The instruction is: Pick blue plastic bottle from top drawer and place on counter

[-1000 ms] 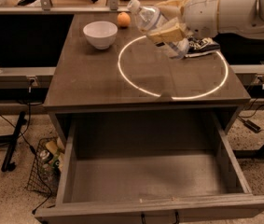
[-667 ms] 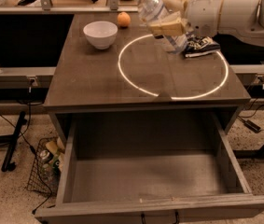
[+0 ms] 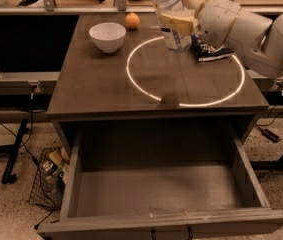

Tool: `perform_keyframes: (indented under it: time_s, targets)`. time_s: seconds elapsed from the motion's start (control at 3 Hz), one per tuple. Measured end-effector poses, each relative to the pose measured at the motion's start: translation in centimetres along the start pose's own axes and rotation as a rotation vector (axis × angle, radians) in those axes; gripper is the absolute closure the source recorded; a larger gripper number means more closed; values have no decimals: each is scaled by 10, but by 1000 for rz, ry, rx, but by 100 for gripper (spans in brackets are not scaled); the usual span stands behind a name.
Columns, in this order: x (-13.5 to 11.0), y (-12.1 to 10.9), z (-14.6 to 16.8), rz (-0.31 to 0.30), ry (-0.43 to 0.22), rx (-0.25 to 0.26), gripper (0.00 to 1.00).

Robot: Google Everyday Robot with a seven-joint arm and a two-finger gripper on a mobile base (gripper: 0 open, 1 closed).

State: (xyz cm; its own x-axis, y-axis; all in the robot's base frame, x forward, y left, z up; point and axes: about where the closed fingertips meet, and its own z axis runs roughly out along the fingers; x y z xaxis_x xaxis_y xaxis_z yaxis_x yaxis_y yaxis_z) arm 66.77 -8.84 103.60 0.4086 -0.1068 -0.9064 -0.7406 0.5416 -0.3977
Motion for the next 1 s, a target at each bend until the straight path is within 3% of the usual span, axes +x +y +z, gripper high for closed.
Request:
perform_keyframes:
  time_s: [0.33,0.67,1.0]
  targets:
    - [23,6,-5,67,-64,70,100]
    - [44,12,-12,104,-103,104,100]
    - [59,16,-20,119,-124,106,84]
